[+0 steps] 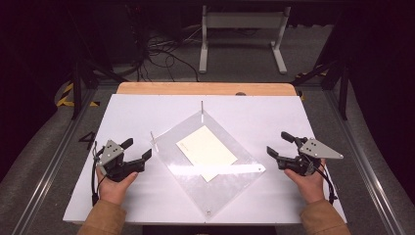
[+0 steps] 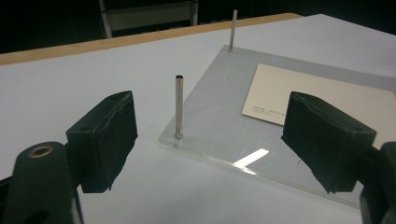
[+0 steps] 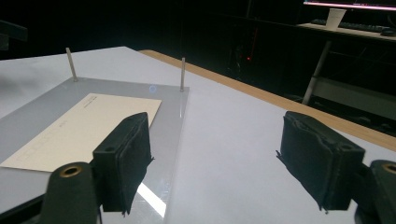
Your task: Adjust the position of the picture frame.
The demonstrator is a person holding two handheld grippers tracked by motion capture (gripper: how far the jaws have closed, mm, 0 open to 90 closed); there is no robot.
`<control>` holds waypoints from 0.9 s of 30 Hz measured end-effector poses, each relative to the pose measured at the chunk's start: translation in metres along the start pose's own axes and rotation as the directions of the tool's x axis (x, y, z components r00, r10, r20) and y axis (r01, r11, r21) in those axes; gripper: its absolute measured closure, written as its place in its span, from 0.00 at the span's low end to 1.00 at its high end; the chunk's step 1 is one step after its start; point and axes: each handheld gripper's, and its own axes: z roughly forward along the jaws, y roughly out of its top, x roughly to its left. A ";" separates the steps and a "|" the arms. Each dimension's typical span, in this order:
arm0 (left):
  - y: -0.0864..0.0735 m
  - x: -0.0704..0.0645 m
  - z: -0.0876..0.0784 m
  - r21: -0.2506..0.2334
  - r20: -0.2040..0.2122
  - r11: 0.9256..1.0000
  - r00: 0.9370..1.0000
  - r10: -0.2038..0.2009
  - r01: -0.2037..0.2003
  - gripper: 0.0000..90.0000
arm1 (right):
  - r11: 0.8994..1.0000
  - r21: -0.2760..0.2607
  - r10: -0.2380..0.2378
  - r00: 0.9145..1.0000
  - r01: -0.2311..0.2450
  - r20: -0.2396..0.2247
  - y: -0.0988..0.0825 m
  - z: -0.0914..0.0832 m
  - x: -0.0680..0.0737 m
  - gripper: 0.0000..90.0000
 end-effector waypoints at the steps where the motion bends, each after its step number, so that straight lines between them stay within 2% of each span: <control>1: 0.000 0.000 0.000 0.002 -0.001 1.000 1.000 0.000 0.000 0.20 | 1.000 0.001 -0.001 1.000 0.001 0.001 0.000 0.000 0.000 0.27; 27: 0.001 -0.003 -0.001 0.009 -0.007 1.000 1.000 -0.002 0.002 0.20 | 1.000 0.000 0.005 1.000 -0.005 -0.002 0.000 0.000 -0.001 0.27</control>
